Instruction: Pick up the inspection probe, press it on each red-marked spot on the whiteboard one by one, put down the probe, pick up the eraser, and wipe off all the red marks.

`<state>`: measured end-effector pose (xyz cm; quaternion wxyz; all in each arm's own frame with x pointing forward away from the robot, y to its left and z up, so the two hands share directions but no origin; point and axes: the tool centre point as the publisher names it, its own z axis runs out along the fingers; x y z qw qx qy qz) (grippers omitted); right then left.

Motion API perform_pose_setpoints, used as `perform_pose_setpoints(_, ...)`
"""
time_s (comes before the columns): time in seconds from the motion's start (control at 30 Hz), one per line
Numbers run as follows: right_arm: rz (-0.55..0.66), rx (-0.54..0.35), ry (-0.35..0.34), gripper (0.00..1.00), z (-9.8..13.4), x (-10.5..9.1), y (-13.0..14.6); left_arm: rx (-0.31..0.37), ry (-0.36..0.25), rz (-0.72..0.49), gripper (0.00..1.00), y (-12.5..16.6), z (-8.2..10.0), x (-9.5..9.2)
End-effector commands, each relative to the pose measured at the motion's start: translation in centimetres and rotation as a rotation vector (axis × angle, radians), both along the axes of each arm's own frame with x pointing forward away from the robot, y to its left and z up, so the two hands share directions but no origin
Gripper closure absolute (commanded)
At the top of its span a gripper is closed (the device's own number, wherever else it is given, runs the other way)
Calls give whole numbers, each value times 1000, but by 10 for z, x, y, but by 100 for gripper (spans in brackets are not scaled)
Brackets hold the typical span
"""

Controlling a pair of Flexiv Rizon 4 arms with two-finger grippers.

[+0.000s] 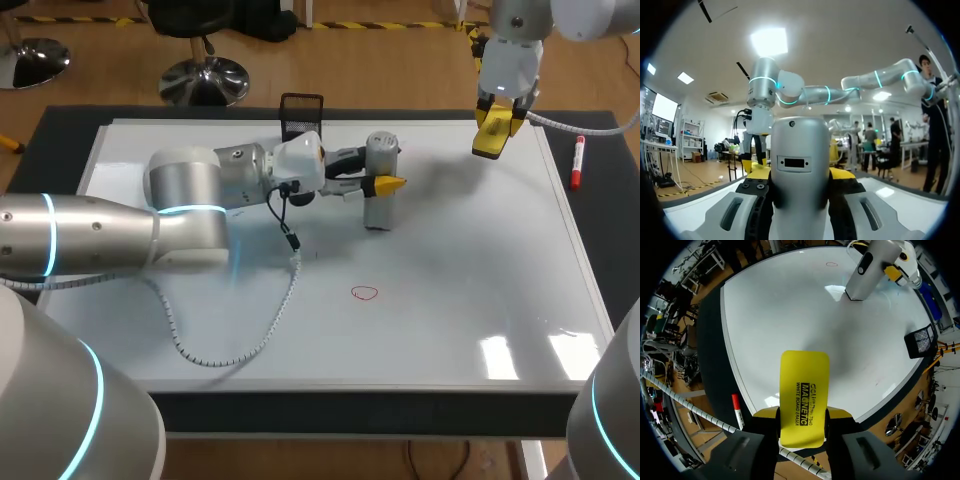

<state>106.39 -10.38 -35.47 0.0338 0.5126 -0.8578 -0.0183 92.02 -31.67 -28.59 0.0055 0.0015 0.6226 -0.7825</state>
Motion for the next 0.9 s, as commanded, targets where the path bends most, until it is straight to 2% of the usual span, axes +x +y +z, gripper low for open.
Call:
perform_pose_setpoints(0.03, 2, -4, 2, 100, 1, 1, 0, -7, -16, 11, 100, 2, 10, -3)
perform_pose_setpoints(0.37, 2, -4, 2, 100, 1, 1, 0, -10, -77, 38, 100, 19, 61, 0)
perform_pose_setpoints(0.63, 2, -4, 2, 100, 1, 1, 0, 3, -78, 114, 100, 51, 76, 7)
perform_pose_setpoints(0.9, 2, -4, 2, 100, 1, 1, 0, 26, -71, 200, 100, 98, 79, 15)
